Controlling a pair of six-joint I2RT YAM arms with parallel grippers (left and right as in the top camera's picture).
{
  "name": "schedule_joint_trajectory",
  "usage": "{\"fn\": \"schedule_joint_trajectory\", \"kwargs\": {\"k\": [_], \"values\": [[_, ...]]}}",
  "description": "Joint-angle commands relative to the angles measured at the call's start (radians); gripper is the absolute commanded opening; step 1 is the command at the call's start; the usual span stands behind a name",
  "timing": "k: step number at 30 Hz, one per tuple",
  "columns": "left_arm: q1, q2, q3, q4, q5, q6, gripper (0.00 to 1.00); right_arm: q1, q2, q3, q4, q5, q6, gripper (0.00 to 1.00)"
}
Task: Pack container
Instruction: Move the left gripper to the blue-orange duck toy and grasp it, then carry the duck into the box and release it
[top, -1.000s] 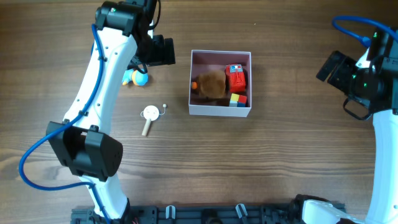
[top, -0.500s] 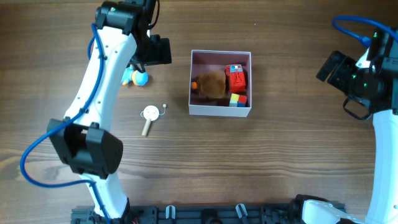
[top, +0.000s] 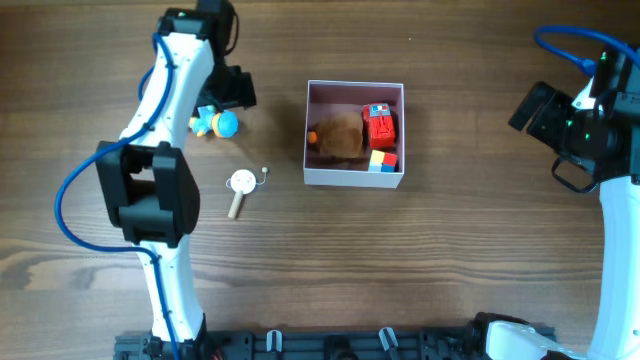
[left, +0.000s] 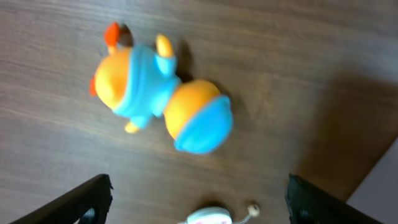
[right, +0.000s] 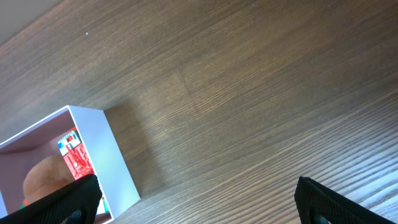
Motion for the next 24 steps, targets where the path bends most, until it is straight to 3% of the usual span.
{"fn": "schedule_joint_trajectory", "kwargs": {"k": [1, 18, 24], "values": [[0.026, 0.048, -0.001, 0.022, 0.045, 0.017, 0.87, -0.002, 0.006, 0.005, 0.001, -0.011, -0.005, 1.0], [-0.015, 0.196, -0.001, 0.087, -0.003, 0.072, 0.76, -0.002, 0.006, 0.005, 0.001, -0.011, -0.005, 1.0], [-0.011, 0.237, -0.001, 0.084, -0.013, 0.072, 0.55, -0.002, 0.006, 0.005, 0.001, -0.011, -0.005, 1.0]]}}
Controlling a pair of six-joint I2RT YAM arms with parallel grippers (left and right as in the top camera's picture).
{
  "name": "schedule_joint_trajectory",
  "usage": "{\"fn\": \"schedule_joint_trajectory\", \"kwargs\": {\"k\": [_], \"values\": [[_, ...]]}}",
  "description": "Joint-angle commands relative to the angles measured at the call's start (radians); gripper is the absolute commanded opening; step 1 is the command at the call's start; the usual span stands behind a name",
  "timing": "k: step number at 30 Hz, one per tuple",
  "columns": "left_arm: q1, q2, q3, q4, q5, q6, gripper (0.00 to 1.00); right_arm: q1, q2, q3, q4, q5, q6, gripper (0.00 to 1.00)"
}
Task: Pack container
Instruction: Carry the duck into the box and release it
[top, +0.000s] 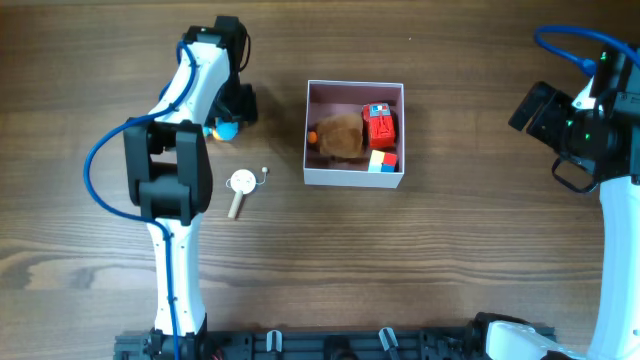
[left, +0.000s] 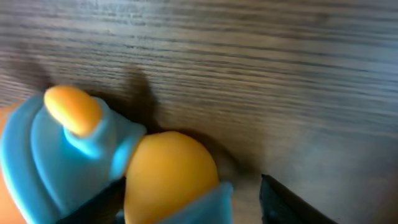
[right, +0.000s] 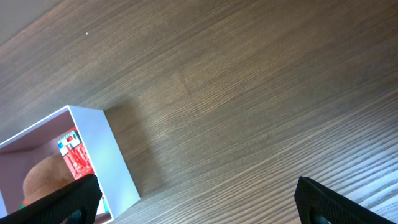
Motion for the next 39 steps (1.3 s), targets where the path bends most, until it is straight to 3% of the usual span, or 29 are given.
{"fn": "schedule_joint_trajectory", "kwargs": {"k": [1, 6, 11, 18, 27, 39], "values": [[0.006, 0.04, -0.001, -0.001, -0.006, 0.013, 0.49, -0.002, 0.006, 0.005, 0.001, -0.011, -0.005, 1.0], [0.006, 0.039, 0.0, -0.031, -0.006, 0.013, 0.04, -0.002, 0.006, 0.005, 0.001, -0.011, -0.005, 1.0], [0.006, 0.003, 0.003, -0.08, -0.006, 0.011, 0.04, -0.002, 0.006, 0.005, 0.001, -0.011, -0.005, 1.0], [-0.031, -0.183, 0.052, -0.2, 0.002, -0.029, 0.04, -0.002, 0.006, 0.005, 0.001, -0.011, -0.005, 1.0], [-0.219, -0.475, 0.053, -0.222, 0.108, -0.162, 0.06, -0.002, 0.006, 0.005, 0.001, -0.011, -0.005, 1.0], [-0.507, -0.42, 0.031, -0.12, 0.061, -0.418, 0.08, -0.002, 0.006, 0.005, 0.001, -0.011, -0.005, 1.0]]}}
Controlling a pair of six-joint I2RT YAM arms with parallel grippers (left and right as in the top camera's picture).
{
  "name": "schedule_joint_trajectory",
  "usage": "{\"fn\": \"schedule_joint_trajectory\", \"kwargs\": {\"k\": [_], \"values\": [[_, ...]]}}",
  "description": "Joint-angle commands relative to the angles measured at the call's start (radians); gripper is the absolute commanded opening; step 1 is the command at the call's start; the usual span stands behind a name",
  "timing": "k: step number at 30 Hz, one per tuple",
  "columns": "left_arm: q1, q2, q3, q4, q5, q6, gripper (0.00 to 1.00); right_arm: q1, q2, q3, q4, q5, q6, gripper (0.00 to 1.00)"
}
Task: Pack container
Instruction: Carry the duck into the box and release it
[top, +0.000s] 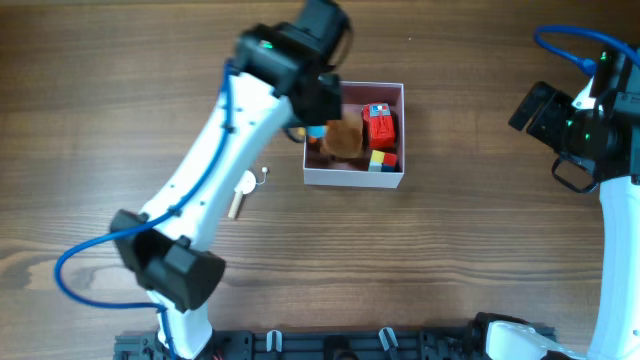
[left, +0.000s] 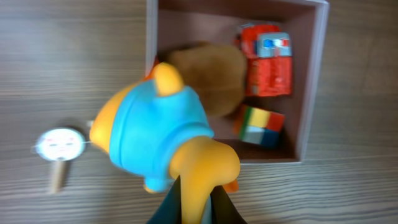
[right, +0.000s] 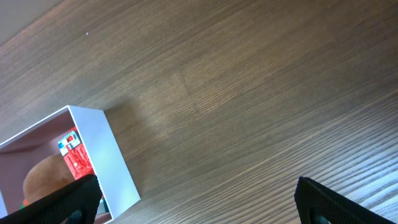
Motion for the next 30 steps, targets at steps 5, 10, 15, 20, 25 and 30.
{"fn": "schedule_joint_trajectory", "kwargs": {"k": [5, 10, 15, 20, 25, 30], "values": [[-0.114, 0.113, -0.016, 0.028, -0.054, -0.143, 0.08, -0.002, 0.006, 0.005, 0.001, -0.011, -0.005, 1.0], [-0.123, 0.179, -0.016, 0.031, -0.062, -0.166, 0.08, -0.002, 0.006, 0.005, 0.001, -0.011, -0.005, 1.0], [-0.123, 0.267, -0.016, 0.04, -0.092, -0.187, 0.09, -0.002, 0.006, 0.005, 0.001, -0.011, -0.005, 1.0], [-0.123, 0.336, -0.016, 0.048, -0.091, -0.188, 0.17, -0.002, 0.006, 0.005, 0.001, -0.011, -0.005, 1.0], [-0.123, 0.352, -0.016, 0.064, -0.091, -0.187, 0.31, -0.002, 0.006, 0.005, 0.001, -0.011, -0.005, 1.0], [-0.126, 0.353, -0.016, 0.016, -0.023, -0.188, 0.22, -0.002, 0.006, 0.005, 0.001, -0.011, -0.005, 1.0]]}}
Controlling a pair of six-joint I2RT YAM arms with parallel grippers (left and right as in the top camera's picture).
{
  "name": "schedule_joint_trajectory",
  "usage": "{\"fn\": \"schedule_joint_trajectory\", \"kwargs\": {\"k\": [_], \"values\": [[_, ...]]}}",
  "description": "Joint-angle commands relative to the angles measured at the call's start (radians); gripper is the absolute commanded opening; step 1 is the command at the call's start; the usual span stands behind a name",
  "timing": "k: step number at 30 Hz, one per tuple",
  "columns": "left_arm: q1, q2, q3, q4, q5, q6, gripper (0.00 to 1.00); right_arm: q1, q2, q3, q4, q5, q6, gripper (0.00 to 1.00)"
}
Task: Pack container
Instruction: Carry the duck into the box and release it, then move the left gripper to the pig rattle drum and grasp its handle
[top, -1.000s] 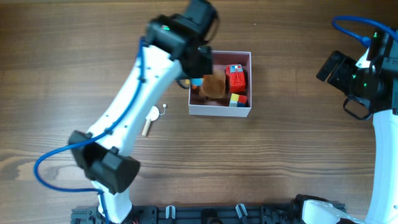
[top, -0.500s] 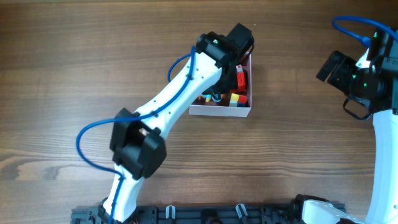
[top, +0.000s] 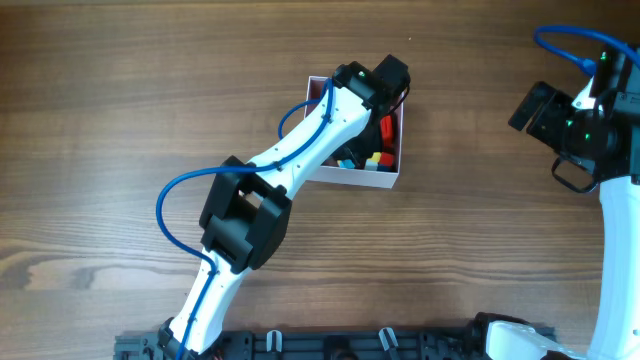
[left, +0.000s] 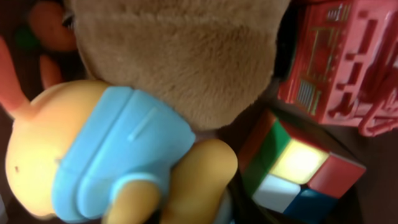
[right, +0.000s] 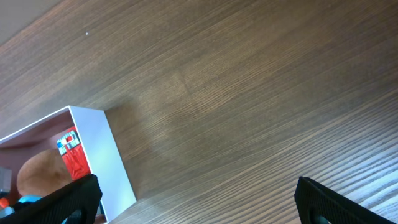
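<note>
The white box (top: 370, 181) stands mid-table. Inside it lie a brown plush (left: 180, 56), a red toy (left: 336, 62) and a colour cube (left: 298, 168). An orange and blue duck toy (left: 112, 143) is down in the box against the plush, and my left gripper (left: 199, 211) is shut on its orange lower end. From overhead, the left arm reaches over the box and hides most of it. My right gripper (right: 199, 193) is open and empty above bare wood, right of the box (right: 112, 155).
An orange carrot-like piece (left: 50, 25) lies in the box's corner by the plush. The left arm's elbow (top: 245, 215) covers the table left of the box. The right arm (top: 580, 120) hangs at the far right edge.
My left gripper has gone from holding the duck toy above the box's left wall to holding it low inside the box, against the plush. The right arm has not moved.
The duck toy lay on the table left of the box, my left gripper open above it. Then the gripper was down around it. Then it held the toy over the box's edge, and now inside the box. The right gripper stayed open and still throughout.
</note>
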Motion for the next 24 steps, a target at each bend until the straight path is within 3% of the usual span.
{"fn": "schedule_joint_trajectory", "kwargs": {"k": [1, 6, 11, 12, 14, 24], "values": [[-0.005, 0.01, -0.009, -0.051, 0.034, -0.015, 0.23, -0.002, 0.006, 0.005, 0.001, -0.011, -0.005, 1.0], [-0.011, 0.01, -0.009, -0.046, 0.012, -0.057, 0.33, -0.002, 0.006, 0.005, 0.001, -0.011, -0.005, 1.0], [-0.016, 0.01, -0.009, -0.045, 0.131, -0.089, 0.34, -0.002, 0.006, 0.005, 0.001, -0.011, -0.005, 1.0], [-0.024, 0.01, -0.009, -0.042, 0.143, -0.089, 0.44, -0.002, 0.006, 0.005, 0.001, -0.011, -0.005, 1.0], [-0.036, 0.01, -0.008, -0.041, 0.143, -0.089, 0.52, -0.002, 0.006, 0.005, 0.001, -0.011, -0.005, 1.0], [-0.028, -0.026, 0.017, -0.042, 0.143, -0.088, 0.56, -0.002, 0.006, 0.005, 0.001, -0.011, -0.005, 1.0]]}}
